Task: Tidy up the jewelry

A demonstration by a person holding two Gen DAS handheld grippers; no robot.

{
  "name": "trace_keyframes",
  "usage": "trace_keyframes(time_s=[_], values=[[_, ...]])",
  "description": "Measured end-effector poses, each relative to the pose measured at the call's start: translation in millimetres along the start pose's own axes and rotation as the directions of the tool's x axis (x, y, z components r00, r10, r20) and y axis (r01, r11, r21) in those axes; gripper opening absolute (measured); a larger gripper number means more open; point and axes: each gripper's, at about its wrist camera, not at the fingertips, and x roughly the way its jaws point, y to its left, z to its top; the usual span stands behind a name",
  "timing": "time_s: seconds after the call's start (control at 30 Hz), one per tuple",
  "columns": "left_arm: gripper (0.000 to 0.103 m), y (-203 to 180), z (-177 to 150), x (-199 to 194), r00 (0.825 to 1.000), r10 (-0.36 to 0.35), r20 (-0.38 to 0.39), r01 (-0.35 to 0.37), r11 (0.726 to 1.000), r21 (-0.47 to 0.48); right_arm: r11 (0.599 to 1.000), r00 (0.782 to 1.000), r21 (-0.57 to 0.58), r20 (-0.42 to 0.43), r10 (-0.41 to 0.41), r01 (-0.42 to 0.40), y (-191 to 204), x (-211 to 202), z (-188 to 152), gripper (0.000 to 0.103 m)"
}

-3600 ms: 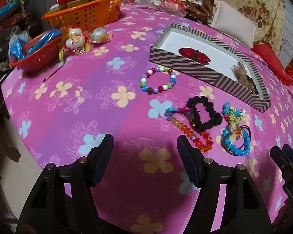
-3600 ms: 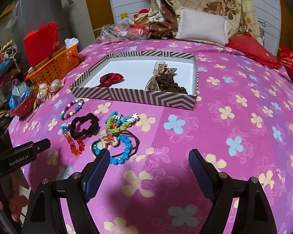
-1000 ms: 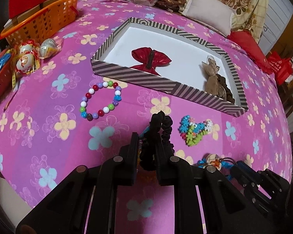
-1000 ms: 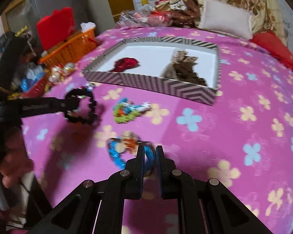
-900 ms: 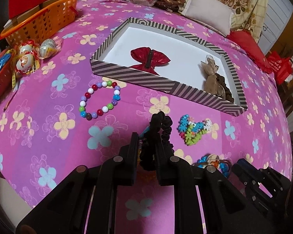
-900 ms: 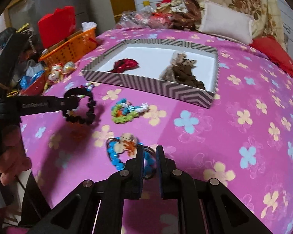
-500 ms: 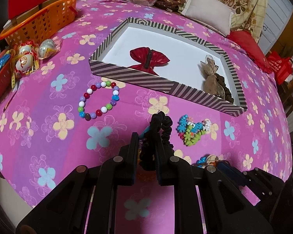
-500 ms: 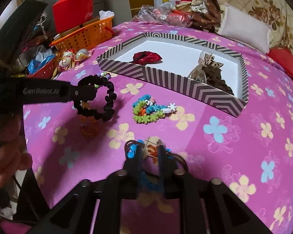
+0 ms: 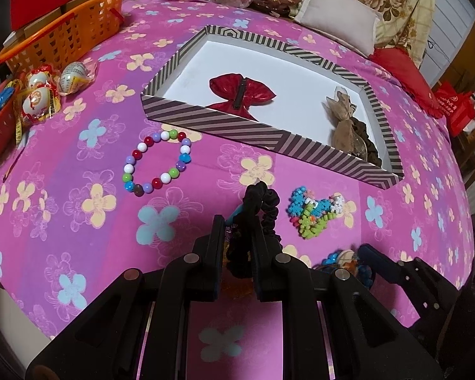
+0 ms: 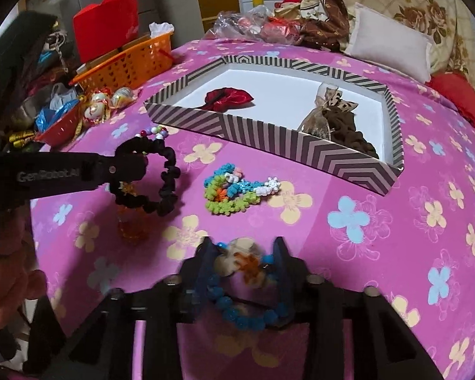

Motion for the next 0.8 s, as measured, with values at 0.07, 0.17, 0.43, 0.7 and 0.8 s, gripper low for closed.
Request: trace_keyframes(time_s=[0.07, 0.17, 0.43, 0.7, 0.8], values=[[0.014, -1, 0, 0, 1.0, -0.002, 0.001, 0.002, 1.0, 0.002, 1.0, 1.0, 0.01, 0.0, 0.013, -0.013, -2, -2, 0, 0.015], [0.014, 0, 2, -1, 1.0, -0.003, 0.003, 0.003, 1.0, -0.003, 0.999, 0.999, 0.011, 0.015, 0.031, -0.032, -4, -11, -2, 0.01], [0.014, 1, -1, -8, 1.0, -0.006, 0.01, 0.006, 1.0, -0.007, 0.997, 1.0, -0.072, -0.009, 0.006, -0.007, -1, -22, -5, 0.01], [0.014, 1, -3, -9, 1.0, -0.009, 0.005, 0.009, 1.0, -0.009, 0.98, 0.998, -0.198, -0.049, -0.042, 0.032, 5, -13, -11, 0.036], [0.014, 1, -3, -8, 1.0, -0.009, 0.004, 0.009, 1.0, -0.012, 0.968, 0.997, -0.25, -0.062, -0.045, 0.028, 7, -9, -7, 0.036]])
